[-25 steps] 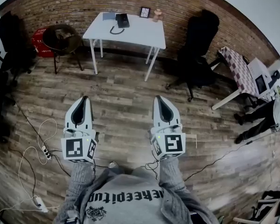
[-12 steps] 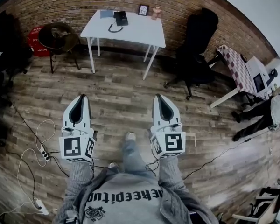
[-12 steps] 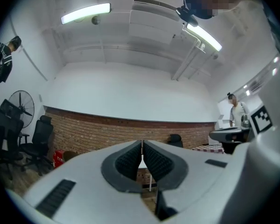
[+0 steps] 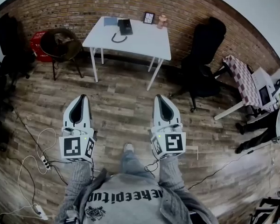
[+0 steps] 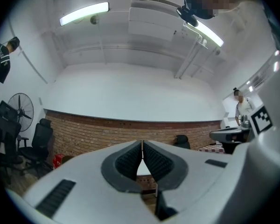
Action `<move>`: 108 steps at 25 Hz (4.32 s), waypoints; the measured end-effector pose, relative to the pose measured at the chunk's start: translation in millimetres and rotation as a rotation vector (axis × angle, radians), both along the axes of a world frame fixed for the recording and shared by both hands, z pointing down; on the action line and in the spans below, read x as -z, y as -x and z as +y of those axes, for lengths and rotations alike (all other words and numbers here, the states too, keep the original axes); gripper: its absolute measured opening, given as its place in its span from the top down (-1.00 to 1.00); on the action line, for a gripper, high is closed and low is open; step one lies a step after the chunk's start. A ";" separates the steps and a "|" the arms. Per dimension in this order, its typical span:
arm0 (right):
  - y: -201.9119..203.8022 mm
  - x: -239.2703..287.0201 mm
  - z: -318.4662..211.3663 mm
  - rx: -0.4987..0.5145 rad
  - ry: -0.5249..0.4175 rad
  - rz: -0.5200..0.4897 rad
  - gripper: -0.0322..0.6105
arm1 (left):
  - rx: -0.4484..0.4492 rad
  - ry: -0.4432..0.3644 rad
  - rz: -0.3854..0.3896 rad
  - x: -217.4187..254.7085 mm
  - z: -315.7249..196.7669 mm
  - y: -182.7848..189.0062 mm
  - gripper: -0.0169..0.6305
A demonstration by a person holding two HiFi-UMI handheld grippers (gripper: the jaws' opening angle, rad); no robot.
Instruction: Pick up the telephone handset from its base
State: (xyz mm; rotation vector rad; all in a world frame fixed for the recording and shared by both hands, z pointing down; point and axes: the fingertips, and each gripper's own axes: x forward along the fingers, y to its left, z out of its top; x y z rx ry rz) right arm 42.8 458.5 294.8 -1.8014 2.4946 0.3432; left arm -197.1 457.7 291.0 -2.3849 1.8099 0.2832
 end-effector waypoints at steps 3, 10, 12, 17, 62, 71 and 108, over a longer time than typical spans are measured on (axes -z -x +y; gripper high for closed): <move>-7.5 4.1 -33.0 0.012 -0.003 0.000 0.89 | 0.005 -0.002 -0.001 3.5 -30.3 -9.5 0.91; -32.3 13.6 -104.3 0.042 -0.007 0.001 0.89 | 0.022 -0.003 -0.002 13.3 -96.9 -36.9 0.91; -40.0 15.3 -122.9 0.050 -0.009 0.002 0.89 | 0.025 -0.007 0.001 15.8 -114.6 -45.4 0.91; -62.1 15.7 -163.3 0.065 -0.014 0.004 0.88 | 0.018 -0.036 0.007 21.6 -152.7 -71.1 0.91; -41.1 13.4 -512.9 -0.001 0.004 -0.019 0.89 | -0.031 -0.020 -0.009 21.0 -521.9 -49.2 0.91; -27.3 6.6 -554.6 -0.026 0.024 -0.016 0.89 | -0.059 -0.002 0.003 14.1 -574.2 -39.0 0.91; -33.5 -9.6 -852.7 0.208 0.085 0.012 0.89 | 0.139 0.061 0.016 -9.4 -817.0 -57.2 0.91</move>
